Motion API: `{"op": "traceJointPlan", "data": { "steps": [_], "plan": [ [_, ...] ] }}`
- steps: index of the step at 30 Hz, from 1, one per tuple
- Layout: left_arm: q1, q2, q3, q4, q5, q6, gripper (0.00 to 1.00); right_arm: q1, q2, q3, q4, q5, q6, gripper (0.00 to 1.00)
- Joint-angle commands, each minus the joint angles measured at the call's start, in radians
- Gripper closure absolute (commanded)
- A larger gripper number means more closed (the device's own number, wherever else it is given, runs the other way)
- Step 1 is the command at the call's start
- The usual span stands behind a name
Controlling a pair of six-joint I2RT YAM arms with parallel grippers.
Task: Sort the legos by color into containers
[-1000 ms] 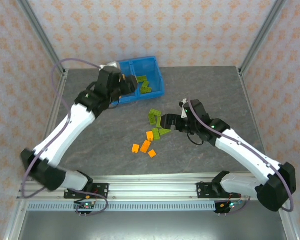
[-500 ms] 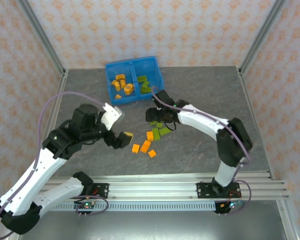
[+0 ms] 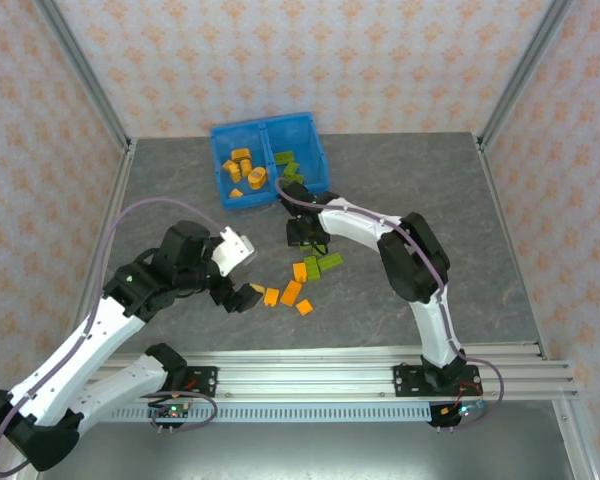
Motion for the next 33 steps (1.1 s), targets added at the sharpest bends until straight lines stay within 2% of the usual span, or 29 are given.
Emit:
{"op": "traceJointPlan", "data": {
  "steps": [1, 3, 9, 12, 20, 24, 28, 33],
  "plan": [
    [0.000, 0.002, 0.028, 0.002, -0.016, 0.015, 0.00, 0.016, 0.044, 0.064, -0.072, 0.052, -0.012, 0.47],
    [0.000, -0.001, 0.024, 0.009, -0.015, 0.013, 0.00, 0.017, 0.065, 0.077, -0.083, 0.053, -0.009, 0.52],
    [0.000, -0.006, 0.020, 0.018, -0.015, 0.007, 0.00, 0.017, 0.084, 0.075, -0.097, 0.056, -0.007, 0.56],
    [-0.001, -0.006, 0.022, 0.024, -0.010, 0.003, 0.00, 0.017, 0.042, 0.053, -0.075, 0.067, 0.000, 0.64],
    [0.001, -0.051, 0.011, 0.058, 0.028, 0.007, 0.00, 0.018, -0.377, -0.206, 0.213, 0.020, 0.028, 0.68],
    [0.002, -0.094, -0.005, 0.097, 0.041, 0.005, 0.00, 0.017, -0.511, -0.263, 0.349, 0.080, -0.010, 0.69],
    [0.005, -0.105, -0.008, 0.097, 0.031, 0.006, 0.00, 0.001, -0.436, -0.152, 0.352, 0.190, -0.097, 0.70],
    [0.005, -0.107, -0.007, 0.081, 0.010, 0.004, 0.00, -0.065, -0.156, 0.175, 0.237, 0.201, -0.153, 0.70]
  ]
}}
